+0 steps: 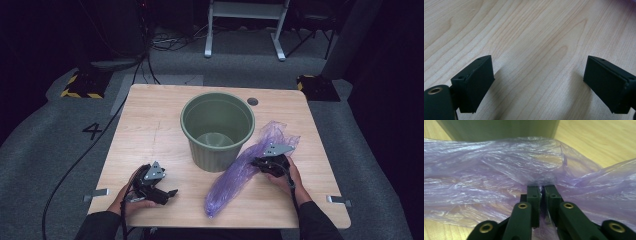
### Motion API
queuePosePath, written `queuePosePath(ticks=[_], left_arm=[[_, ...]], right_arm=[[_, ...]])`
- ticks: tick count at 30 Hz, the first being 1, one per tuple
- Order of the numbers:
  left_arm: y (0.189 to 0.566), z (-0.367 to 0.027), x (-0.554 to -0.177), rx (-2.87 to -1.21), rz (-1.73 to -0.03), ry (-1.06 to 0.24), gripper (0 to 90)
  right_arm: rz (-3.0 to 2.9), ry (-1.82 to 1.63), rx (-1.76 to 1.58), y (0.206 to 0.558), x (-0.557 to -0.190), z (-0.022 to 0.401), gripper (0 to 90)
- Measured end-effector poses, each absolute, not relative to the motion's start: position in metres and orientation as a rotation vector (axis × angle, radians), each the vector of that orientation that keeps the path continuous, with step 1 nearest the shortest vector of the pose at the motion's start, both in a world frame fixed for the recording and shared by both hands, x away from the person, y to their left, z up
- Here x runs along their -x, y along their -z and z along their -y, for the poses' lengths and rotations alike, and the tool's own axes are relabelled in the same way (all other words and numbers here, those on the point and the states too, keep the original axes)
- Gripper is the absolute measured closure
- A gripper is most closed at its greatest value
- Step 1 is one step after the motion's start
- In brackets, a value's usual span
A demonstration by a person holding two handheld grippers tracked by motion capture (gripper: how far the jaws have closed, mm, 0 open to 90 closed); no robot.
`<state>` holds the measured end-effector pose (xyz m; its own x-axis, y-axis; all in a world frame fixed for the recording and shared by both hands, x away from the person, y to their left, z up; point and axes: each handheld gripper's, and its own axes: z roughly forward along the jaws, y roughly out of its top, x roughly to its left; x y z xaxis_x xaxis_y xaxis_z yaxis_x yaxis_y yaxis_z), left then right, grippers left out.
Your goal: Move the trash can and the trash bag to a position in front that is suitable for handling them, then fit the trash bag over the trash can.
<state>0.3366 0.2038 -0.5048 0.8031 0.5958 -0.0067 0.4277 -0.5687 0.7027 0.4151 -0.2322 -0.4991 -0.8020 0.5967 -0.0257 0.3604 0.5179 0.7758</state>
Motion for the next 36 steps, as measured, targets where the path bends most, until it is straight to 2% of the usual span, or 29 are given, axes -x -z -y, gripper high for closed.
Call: queuePosePath(ticks=[8,23,36], left_arm=[[0.505,-0.204,-0.337,-2.258,-0.748,-0.295,9.0],[0.505,-0.204,-0.337,-2.261,-0.743,-0.293,9.0],[0.505,-0.204,-0.337,-2.261,-0.743,-0.293,9.0]], right_arm=[[-2.403,-1.201,-0.831,0.490,-0.408,0.247,89.5],[-2.275,-1.299,-0.820,0.468,-0.397,0.271,90.0],[-2.209,-1.404,-0.767,0.448,-0.386,0.274,90.0]])
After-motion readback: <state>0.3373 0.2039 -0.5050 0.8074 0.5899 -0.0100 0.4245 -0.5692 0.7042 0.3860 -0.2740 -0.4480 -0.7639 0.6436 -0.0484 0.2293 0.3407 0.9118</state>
